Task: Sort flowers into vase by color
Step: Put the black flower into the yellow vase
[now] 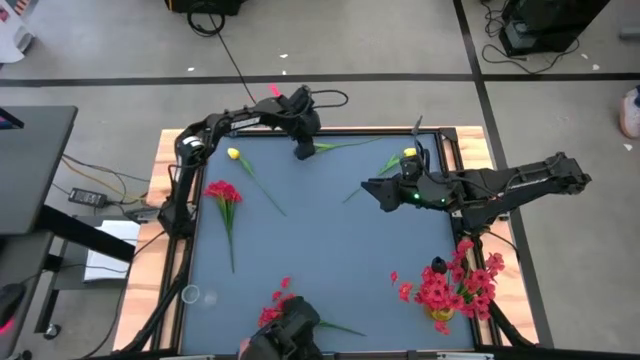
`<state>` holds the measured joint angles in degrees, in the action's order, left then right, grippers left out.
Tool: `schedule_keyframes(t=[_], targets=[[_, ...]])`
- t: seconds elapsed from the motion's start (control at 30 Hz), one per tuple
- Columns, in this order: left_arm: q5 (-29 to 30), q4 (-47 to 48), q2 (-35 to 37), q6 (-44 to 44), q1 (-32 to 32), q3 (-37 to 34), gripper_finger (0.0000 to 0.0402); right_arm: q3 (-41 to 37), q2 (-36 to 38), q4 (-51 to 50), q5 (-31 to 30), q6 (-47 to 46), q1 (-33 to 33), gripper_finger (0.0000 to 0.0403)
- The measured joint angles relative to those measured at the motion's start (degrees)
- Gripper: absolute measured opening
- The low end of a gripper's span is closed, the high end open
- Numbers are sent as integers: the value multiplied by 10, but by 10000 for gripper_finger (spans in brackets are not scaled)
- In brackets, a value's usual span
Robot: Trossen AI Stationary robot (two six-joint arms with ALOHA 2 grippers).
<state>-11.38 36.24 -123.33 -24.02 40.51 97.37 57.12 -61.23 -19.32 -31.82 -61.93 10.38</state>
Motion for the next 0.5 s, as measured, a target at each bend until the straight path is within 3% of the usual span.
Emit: schedule_keyframes(t=[0.27, 0.5], targets=[[9, 28, -37, -18, 1, 11, 182, 0, 0, -1, -1, 6, 1, 217], [33, 34, -51, -44, -3, 11, 149, 0, 0, -2, 0, 21, -1, 217]])
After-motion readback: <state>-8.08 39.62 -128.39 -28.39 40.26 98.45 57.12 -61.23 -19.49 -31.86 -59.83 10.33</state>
